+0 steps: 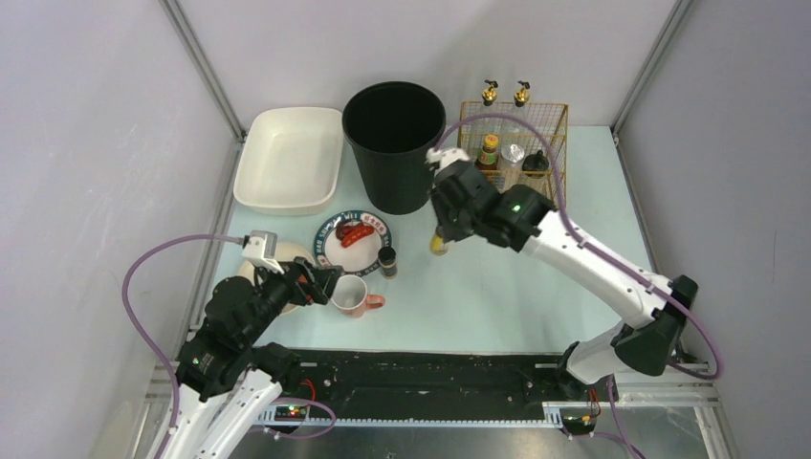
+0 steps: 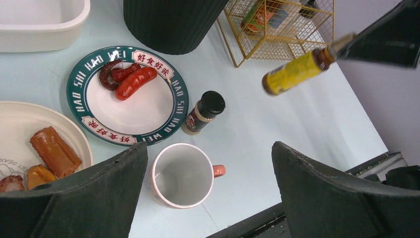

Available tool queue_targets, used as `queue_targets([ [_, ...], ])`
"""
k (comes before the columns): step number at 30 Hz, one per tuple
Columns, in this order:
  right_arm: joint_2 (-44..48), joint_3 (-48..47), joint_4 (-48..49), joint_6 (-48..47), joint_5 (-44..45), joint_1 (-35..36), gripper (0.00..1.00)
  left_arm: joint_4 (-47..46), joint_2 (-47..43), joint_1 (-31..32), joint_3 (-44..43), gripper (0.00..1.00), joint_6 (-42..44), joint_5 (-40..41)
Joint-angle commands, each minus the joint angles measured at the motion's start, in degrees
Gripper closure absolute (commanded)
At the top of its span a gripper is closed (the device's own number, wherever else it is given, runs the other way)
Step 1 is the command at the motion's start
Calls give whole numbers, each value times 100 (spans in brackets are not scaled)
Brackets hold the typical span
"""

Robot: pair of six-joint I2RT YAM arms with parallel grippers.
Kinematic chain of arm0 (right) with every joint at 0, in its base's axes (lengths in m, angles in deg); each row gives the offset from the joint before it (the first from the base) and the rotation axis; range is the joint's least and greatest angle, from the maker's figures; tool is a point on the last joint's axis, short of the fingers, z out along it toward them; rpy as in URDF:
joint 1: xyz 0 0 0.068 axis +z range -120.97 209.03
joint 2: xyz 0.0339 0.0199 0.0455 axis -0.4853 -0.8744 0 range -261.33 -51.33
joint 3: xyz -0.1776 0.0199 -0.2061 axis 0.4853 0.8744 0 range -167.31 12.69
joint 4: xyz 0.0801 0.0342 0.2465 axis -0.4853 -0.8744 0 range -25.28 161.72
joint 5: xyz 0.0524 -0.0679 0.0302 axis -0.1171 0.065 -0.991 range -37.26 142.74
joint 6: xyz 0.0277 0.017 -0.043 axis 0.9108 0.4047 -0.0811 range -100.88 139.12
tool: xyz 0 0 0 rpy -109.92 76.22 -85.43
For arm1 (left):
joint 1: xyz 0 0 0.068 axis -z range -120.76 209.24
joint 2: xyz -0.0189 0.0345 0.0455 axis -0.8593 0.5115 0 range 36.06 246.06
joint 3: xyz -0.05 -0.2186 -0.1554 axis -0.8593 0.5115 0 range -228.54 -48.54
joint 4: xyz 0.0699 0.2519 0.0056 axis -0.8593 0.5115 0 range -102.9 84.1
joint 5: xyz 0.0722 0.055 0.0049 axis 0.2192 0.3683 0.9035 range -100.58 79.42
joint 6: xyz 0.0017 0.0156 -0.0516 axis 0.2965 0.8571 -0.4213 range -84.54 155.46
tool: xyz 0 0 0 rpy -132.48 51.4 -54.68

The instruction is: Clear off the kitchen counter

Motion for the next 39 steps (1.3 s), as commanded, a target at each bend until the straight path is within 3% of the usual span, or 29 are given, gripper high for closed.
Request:
queue_targets([
  [1, 464, -433, 156, -318, 85, -756, 100, -186, -85, 31, 17, 2, -56, 5],
  [8, 183, -1103, 454, -603, 55, -1808, 100, -189, -39, 31, 26, 2, -53, 6],
  [16, -877, -2085, 388, -615, -336, -2600, 100, -193, -16, 31, 25, 2, -44, 5],
  [28, -1776, -2101, 473, -292, -427, -2776, 100, -196, -10, 31, 26, 2, -45, 12],
  [39, -1150, -1544, 636, -313, -367, -2739, 100, -196, 38, 31, 21, 2, -38, 4],
])
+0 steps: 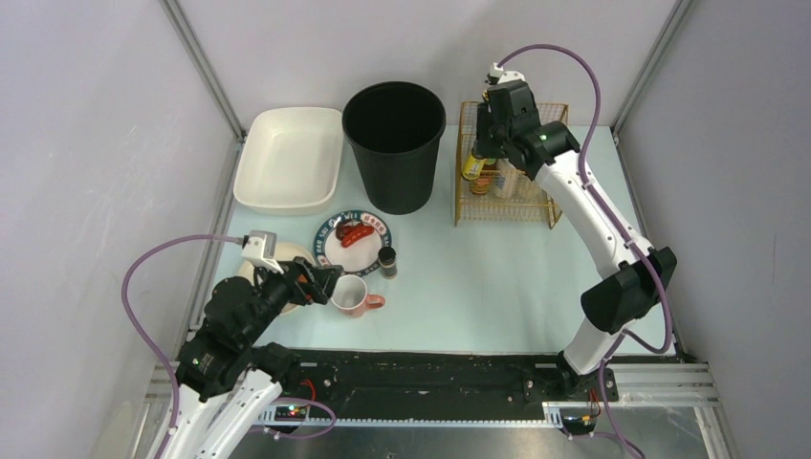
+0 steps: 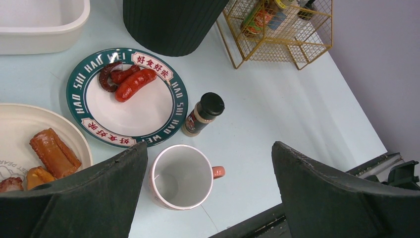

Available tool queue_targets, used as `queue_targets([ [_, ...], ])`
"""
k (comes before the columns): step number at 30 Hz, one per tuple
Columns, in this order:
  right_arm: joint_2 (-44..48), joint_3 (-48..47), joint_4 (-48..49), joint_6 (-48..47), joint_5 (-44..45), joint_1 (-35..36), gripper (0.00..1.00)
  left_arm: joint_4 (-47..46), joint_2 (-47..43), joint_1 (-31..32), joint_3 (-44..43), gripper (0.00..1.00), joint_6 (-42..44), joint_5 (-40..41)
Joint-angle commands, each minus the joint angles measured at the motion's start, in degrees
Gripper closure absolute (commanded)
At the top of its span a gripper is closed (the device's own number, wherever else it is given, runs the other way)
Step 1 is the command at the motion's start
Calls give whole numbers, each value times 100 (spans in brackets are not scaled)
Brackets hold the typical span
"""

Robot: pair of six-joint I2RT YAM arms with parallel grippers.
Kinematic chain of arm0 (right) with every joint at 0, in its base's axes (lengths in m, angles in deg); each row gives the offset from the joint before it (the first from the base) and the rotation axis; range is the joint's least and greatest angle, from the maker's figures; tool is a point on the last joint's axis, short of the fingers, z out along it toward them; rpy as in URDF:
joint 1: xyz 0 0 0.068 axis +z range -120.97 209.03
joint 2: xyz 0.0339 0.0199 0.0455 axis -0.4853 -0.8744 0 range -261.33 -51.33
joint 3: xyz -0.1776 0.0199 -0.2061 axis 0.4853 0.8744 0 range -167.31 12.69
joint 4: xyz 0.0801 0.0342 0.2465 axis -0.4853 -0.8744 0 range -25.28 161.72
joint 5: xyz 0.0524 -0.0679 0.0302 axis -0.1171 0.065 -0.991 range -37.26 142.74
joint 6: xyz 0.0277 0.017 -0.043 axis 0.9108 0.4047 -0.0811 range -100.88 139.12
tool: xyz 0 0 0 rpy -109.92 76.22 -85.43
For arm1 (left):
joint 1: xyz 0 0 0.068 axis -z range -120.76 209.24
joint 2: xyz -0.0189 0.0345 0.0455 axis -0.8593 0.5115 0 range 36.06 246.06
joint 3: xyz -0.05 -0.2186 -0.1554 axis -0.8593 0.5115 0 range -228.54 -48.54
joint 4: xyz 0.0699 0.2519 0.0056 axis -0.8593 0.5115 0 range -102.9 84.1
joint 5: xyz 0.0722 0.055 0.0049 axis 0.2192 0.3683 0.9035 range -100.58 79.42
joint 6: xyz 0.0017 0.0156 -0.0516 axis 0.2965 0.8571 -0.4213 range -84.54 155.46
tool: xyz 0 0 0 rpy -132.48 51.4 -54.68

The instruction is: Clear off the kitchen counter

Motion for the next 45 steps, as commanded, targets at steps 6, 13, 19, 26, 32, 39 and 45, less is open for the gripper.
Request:
queue_targets([
  [6, 673, 446, -208, -64, 109, 78, 100, -143, 127, 30, 22, 2, -44, 5],
  [13, 1052, 653, -148, -184, 322, 164, 100, -145, 200, 33, 17, 2, -43, 3],
  [19, 969, 752, -24, -208, 370, 103, 100, -139, 172, 31, 23, 2, -50, 2],
  [26, 536, 497, 43, -171, 367, -26, 100, -136, 110, 30, 25, 2, -60, 5],
  [32, 242, 275, 52, -143, 379, -45, 100, -137, 107, 31, 32, 2, -56, 155],
  [39, -53, 291, 171, -85, 378, -56, 100, -138, 123, 29, 26, 2, -59, 146],
  [45, -235, 396, 188, -20, 365, -62, 100, -145, 131, 31, 28, 2, -49, 138],
])
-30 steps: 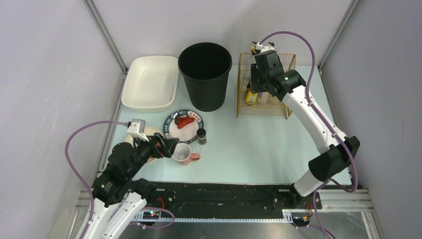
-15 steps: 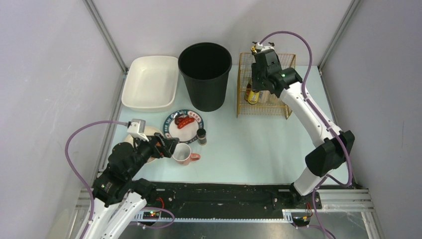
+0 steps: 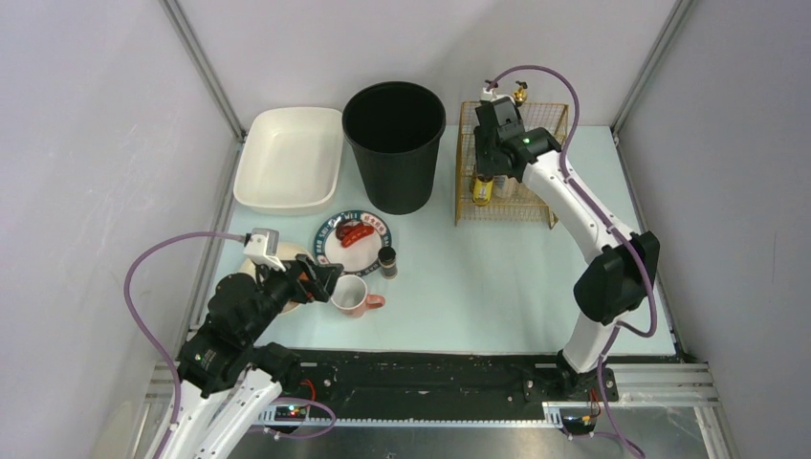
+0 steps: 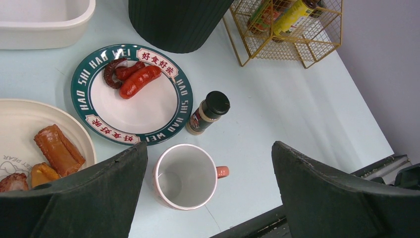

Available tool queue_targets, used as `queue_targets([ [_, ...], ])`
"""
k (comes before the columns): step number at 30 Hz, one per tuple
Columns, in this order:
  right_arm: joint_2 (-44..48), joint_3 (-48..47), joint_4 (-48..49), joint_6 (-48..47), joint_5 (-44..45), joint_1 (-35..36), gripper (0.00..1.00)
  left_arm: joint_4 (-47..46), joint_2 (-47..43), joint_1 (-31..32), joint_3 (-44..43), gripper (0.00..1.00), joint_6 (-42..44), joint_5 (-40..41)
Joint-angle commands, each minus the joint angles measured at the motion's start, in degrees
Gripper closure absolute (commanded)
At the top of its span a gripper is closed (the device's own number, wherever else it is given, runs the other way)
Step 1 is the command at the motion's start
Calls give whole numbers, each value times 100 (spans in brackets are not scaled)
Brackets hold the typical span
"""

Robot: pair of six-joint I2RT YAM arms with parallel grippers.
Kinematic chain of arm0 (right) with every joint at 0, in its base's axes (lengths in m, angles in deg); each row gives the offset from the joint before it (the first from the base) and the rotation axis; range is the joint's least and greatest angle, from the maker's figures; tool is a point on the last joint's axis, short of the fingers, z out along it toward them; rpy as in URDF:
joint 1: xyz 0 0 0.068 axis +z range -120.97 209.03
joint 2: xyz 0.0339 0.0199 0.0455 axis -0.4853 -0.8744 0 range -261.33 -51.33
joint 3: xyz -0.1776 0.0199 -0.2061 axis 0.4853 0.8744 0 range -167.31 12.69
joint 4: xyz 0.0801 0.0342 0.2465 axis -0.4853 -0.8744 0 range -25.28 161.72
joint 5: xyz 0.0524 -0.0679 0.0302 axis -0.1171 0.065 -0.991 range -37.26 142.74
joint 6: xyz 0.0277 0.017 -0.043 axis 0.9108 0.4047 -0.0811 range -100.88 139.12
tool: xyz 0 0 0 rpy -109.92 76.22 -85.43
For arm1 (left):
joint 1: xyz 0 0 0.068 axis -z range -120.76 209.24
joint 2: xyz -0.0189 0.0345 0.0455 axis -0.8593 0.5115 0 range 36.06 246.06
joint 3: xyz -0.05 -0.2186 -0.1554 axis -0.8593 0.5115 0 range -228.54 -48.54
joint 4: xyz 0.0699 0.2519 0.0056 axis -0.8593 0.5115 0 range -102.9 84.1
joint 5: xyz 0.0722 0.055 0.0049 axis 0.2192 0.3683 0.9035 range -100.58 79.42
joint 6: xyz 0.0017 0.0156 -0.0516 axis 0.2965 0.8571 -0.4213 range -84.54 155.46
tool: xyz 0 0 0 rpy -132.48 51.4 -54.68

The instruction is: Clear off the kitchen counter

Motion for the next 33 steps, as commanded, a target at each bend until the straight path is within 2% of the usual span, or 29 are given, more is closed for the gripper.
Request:
queue_targets([
  [1, -63, -197, 422, 111, 118, -22, 100, -140, -9, 35, 24, 2, -53, 33],
  [21, -379, 252, 520, 348, -166, -255, 98, -138, 59, 31, 23, 2, -54, 35],
  [23, -372, 282, 532, 363, -200, -251, 90, -137, 72, 32, 23, 2, -46, 32],
  [26, -367, 309, 524, 363, -205, -251, 70, -141, 101, 31, 23, 2, -46, 27],
  [33, -209, 255, 477, 317, -115, -251, 43, -142, 118, 31, 25, 2, -50, 29],
])
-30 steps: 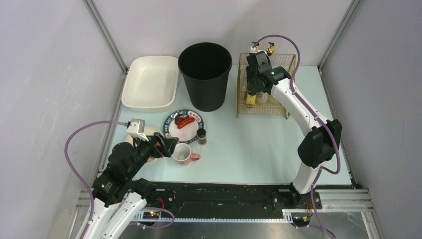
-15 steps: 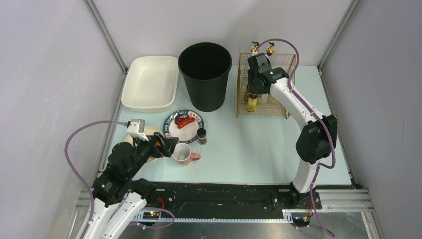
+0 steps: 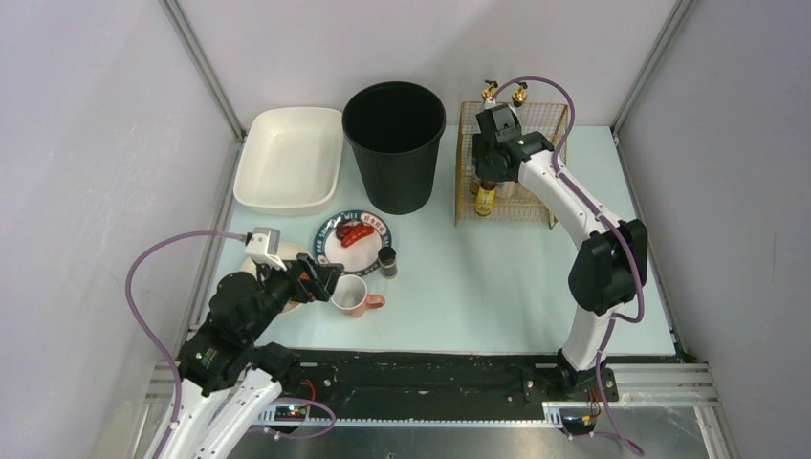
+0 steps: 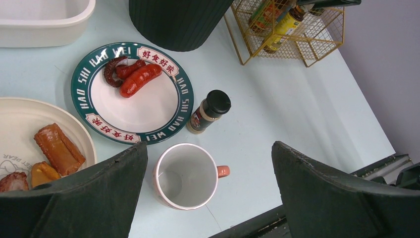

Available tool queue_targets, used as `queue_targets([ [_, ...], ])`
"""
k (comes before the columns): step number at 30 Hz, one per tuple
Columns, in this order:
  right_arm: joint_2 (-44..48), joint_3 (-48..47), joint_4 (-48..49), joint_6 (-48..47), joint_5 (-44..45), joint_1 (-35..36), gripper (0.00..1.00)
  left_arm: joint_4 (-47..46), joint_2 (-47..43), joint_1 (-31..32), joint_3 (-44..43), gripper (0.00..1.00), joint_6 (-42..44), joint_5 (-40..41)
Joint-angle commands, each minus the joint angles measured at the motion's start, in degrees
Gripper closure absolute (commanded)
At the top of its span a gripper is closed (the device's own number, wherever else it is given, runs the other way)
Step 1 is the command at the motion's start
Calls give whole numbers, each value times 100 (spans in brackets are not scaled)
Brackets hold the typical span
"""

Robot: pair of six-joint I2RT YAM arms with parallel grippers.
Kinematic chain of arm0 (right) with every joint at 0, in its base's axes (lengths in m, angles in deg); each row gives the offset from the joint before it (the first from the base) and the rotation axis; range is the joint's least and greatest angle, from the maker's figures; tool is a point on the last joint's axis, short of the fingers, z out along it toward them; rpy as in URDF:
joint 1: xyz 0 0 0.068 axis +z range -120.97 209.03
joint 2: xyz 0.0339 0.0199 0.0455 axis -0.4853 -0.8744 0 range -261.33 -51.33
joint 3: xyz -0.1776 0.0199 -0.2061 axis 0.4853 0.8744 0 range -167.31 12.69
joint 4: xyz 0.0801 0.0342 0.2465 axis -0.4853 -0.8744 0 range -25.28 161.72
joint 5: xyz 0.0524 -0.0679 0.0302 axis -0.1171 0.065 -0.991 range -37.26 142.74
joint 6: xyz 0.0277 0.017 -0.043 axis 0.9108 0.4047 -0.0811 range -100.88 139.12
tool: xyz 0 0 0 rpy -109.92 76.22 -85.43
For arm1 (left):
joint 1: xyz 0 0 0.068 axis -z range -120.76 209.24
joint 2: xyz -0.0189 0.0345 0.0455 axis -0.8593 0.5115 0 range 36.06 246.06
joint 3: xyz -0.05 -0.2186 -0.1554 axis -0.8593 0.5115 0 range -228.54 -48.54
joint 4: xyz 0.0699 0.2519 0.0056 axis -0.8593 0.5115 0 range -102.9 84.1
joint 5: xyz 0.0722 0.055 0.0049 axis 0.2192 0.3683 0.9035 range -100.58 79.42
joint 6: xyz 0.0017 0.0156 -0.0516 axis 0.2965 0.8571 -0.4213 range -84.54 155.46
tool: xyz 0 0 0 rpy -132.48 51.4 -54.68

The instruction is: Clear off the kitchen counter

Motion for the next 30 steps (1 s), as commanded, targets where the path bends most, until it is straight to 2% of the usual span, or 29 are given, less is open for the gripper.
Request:
queue_targets([
  [1, 284, -89, 183, 6, 59, -12, 36, -138, 73, 31, 24, 2, -49, 29],
  [3, 374, -114, 144, -3, 73, -12, 31, -138, 90, 35, 23, 2, -52, 24],
  [5, 477, -143, 82, -13, 84, 14, 29, -143, 108, 31, 23, 2, -53, 12],
  [14, 1331, 98, -36, -150, 280, 536, 28, -143, 109, 33, 22, 2, -52, 12],
  [23, 2125, 884, 189, 132, 152, 1867, 25, -139, 106, 34, 23, 2, -61, 15],
  [30, 2205, 1357, 399, 656, -357, 2753, 25, -141, 41, 34, 35, 2, -63, 74],
])
